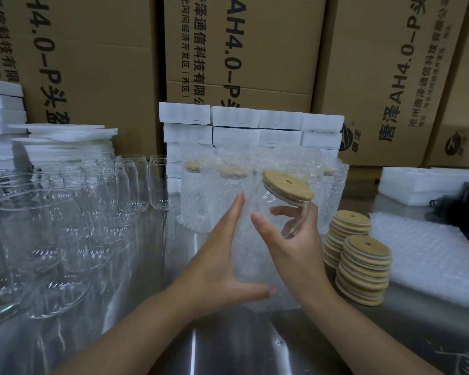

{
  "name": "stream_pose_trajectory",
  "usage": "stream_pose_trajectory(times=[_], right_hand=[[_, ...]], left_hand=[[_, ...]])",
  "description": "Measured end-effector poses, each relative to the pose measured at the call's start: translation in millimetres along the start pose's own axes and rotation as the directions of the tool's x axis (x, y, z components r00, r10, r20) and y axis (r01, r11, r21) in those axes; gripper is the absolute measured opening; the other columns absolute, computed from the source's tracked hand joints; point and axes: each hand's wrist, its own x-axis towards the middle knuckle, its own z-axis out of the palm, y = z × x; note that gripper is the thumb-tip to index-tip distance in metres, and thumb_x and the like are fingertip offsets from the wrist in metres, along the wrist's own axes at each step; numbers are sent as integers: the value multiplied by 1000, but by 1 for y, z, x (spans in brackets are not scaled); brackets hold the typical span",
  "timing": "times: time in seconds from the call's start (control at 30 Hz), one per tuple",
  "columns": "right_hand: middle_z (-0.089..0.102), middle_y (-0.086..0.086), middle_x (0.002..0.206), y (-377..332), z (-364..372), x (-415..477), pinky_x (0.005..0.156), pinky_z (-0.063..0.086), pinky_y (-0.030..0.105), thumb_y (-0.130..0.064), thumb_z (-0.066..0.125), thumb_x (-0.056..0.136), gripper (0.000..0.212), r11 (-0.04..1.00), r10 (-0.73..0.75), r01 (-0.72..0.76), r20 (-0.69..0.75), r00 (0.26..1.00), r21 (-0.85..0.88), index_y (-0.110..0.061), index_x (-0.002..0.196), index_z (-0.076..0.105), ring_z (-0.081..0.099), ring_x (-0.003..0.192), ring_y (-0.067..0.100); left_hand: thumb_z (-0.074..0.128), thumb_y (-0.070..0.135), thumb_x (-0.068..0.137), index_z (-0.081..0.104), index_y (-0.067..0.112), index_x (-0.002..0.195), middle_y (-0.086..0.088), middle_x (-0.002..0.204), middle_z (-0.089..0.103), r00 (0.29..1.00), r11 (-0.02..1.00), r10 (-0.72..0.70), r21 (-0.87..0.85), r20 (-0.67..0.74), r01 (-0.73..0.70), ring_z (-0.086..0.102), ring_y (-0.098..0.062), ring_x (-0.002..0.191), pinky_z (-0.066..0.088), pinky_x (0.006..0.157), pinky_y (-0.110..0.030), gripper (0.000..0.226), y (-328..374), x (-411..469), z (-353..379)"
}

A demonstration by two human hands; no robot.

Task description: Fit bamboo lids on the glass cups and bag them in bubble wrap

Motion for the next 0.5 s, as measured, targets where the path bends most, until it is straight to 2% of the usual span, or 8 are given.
stream_pose_trajectory(times=[0.07, 0.1, 0.17, 0.23, 0.3, 0.33, 0.4, 0.5], right_hand=[[58, -19, 101, 1, 1, 0, 72, 42, 21, -76, 63, 54, 60, 999, 1, -1, 4, 1000, 39, -48, 102, 42, 53, 80, 1], [58, -20, 102, 2, 2, -1, 73, 43, 23, -75, 63, 54, 59, 999, -7, 7, 7, 1000, 49, -49, 103, 42, 53, 81, 3], [58, -24, 103, 1, 3, -1, 73, 43, 21, -74, 63, 57, 59, 997, -30, 29, 13, 999, 67, -46, 105, 44, 53, 81, 2], [58, -27, 106, 0, 2, 0, 74, 45, 14, -75, 61, 59, 67, 992, -63, 57, 55, 996, 110, -40, 114, 47, 55, 86, -3], [58, -21, 118, -1, 1, 2, 77, 49, 17, -85, 57, 57, 86, 981, -60, 35, 125, 990, 189, -36, 126, 44, 58, 97, -1], [56, -16, 124, -1, -1, 4, 75, 50, 21, -90, 53, 55, 91, 971, -49, 11, 150, 988, 240, -38, 128, 41, 59, 100, 4], [52, -15, 129, -3, -2, 5, 78, 51, 24, -89, 53, 57, 85, 959, -65, 10, 186, 980, 284, -41, 127, 40, 59, 104, 4], [46, -25, 133, -2, 0, 3, 93, 45, 23, -71, 58, 65, 67, 987, -59, 9, 302, 951, 162, -46, 124, 39, 50, 117, -5]], left_hand=[[85, 56, 54, -30, 72, 123, 51, 140, -22, 996, 995, 16, 104, -92, -6, -12, 25, 133, 7, 104, -10, 136, -3, 2, 3], [85, 57, 53, -34, 72, 120, 55, 135, -24, 990, 993, 1, 119, -140, 16, -14, 27, 131, 6, 102, -8, 138, -4, 3, 3], [84, 64, 47, -33, 73, 118, 54, 137, -5, 979, 994, -92, 35, -180, 100, 0, 27, 131, 16, 100, -8, 137, -6, 4, 1], [81, 70, 41, -22, 76, 122, 42, 133, 32, 964, 981, -187, -84, -190, 173, 32, 23, 124, 30, 94, -9, 131, -6, 4, 0], [80, 70, 38, -7, 72, 131, 31, 122, 52, 944, 974, -199, -163, -263, 160, 46, 24, 111, 39, 86, -8, 127, -7, 4, -1], [81, 68, 38, 1, 65, 137, 27, 118, 56, 931, 970, -194, -202, -308, 135, 49, 21, 108, 43, 83, -9, 127, -8, 5, 0], [82, 63, 39, 15, 48, 145, 19, 117, 60, 901, 952, -195, -297, -387, 78, 56, 14, 106, 47, 82, -8, 126, -10, 7, -2], [84, 57, 41, 32, 34, 142, 6, 120, 66, 846, 887, -251, -461, -470, 6, 64, -3, 108, 50, 93, -24, 115, -12, 10, -6]])
